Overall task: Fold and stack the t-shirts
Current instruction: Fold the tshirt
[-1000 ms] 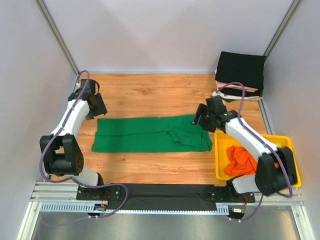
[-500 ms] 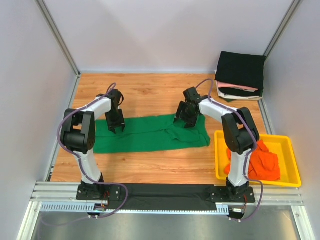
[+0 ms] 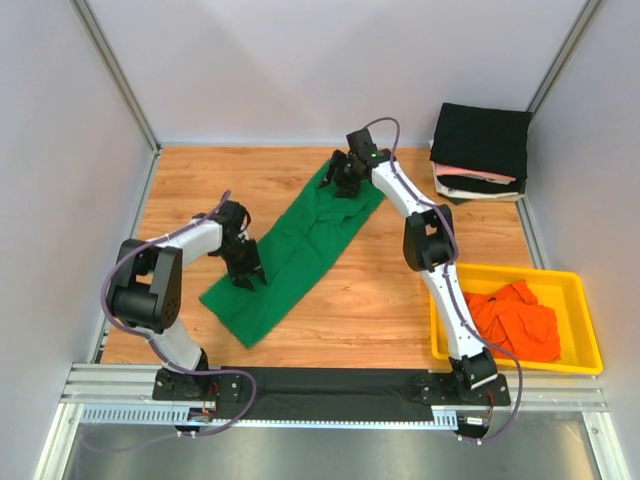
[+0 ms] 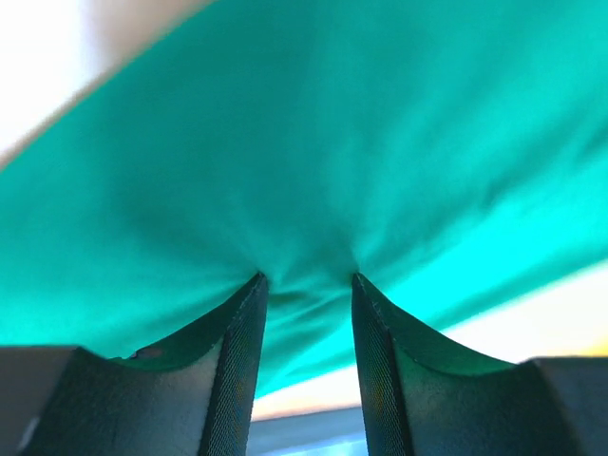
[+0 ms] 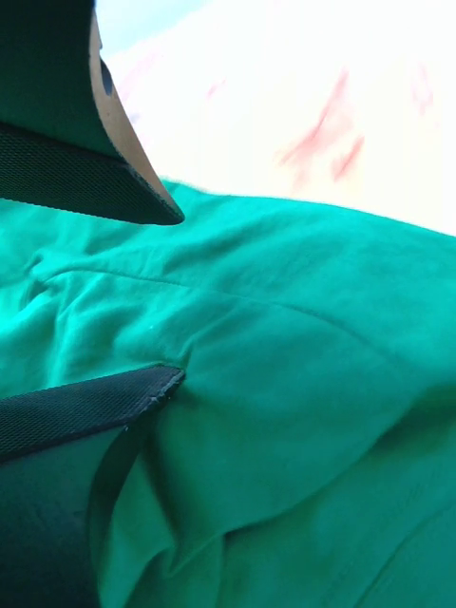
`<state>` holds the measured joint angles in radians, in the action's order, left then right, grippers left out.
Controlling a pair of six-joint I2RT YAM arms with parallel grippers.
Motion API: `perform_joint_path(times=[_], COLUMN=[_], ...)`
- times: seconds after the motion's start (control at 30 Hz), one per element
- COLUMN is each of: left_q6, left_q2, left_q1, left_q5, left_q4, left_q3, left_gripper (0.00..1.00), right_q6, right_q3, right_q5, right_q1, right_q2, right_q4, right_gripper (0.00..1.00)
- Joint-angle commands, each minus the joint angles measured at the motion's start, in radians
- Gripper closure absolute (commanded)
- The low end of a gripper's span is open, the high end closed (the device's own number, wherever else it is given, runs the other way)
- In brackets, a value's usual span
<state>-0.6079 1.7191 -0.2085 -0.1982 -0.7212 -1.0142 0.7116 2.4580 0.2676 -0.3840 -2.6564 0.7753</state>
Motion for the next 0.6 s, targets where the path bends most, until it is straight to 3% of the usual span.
perform_joint_path(times=[0.0,0.17,0.27,0.37,0.57], left_q6=[-0.111,-0.281,-0.334,-0.333,-0.270], left_q2=[-0.036,0.000,0.022,0.005,-0.071], left_q1=[-0.122,-0.398,-0.471,-0.477,-0.489], left_q5=[-0.167,-0.273,-0.287,-0.256,-0.115], left_q4=[0.112,0.230,0.241,0.206,-0.018], left_q3=[0.167,0.194,0.148,0.103,-0.041], left_gripper=[0.51,0.50,0.50,0.50,0.48], right_q6=[0.026,0.058,0.083,0.114,0.147], right_q3=[0.146,0.157,0.193,0.196,0.194], right_q5=[0.064,0.070,0.081,0.081,0.065], right_q1=[-0.004,-0.026,-0.023,-0.007,0.013], right_q2=[-0.178,-0.237,-0.263,-0.275,-0.287], right_q4=[-0.020,-0.289,-0.379,-0.464,-0.571], right_gripper=[0.36,0.31,0.29,0.28,0.28])
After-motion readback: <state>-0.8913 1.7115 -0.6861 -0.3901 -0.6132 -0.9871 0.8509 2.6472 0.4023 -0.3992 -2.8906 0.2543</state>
